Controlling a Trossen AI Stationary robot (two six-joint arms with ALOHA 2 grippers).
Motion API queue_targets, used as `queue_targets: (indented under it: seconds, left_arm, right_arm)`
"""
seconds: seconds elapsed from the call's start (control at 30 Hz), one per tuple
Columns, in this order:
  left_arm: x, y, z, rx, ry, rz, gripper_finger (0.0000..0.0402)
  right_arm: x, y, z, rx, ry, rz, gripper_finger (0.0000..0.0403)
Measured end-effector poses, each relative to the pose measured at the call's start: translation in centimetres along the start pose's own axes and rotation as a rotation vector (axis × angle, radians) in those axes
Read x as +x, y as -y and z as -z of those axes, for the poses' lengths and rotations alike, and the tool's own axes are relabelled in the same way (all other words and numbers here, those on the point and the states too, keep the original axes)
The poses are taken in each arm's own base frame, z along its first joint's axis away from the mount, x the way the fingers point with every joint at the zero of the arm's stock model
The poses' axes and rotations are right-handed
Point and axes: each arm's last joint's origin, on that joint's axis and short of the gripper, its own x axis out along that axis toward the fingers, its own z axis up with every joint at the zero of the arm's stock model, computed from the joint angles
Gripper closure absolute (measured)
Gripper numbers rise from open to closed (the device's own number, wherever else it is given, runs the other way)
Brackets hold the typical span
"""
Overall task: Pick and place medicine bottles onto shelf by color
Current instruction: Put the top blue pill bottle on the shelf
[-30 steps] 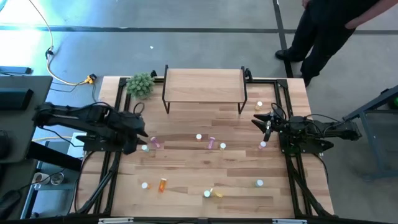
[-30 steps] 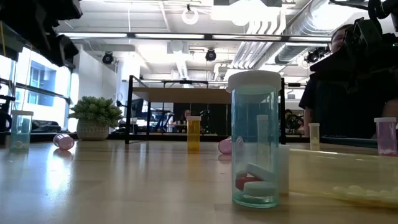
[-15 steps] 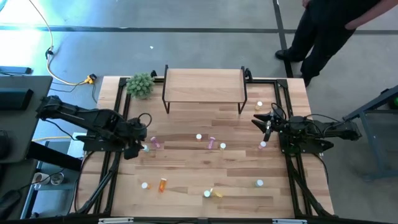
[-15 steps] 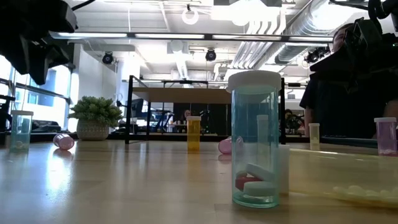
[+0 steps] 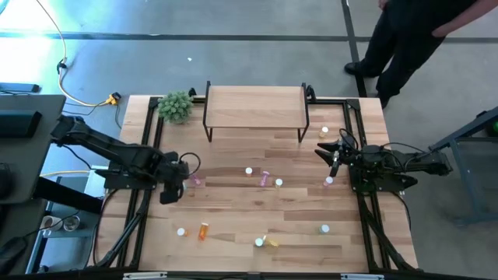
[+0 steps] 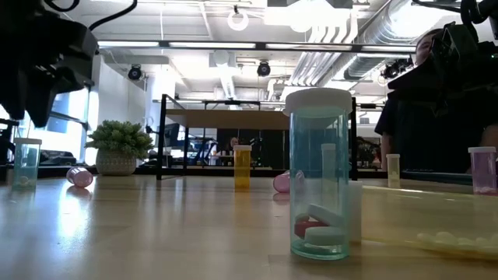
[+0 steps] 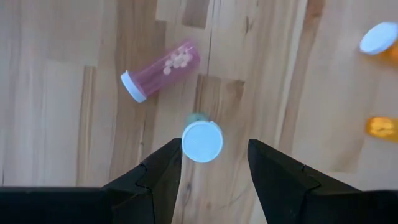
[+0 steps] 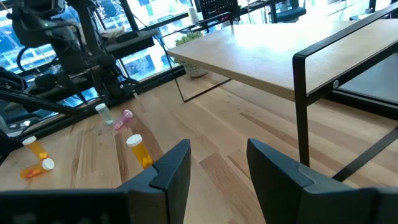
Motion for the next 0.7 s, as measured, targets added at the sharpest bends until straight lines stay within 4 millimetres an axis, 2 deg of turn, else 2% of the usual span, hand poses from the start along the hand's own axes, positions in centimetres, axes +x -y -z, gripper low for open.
queue_targets:
  seconds: [0.37,0.7]
  left_arm:
    - [1.7,0.5,-0.6,-0.011,-0.093,-0.060,0.0229]
    - [2.6,0.7,-1.1,-0.018,-0.098,-0.099,0.0229]
  right_arm:
    - [0.0,0.0,0.0,0.000,0.000,0.000,0.0253]
    - [0.0,0.0,0.0,0.000,0.000,0.000,0.0253]
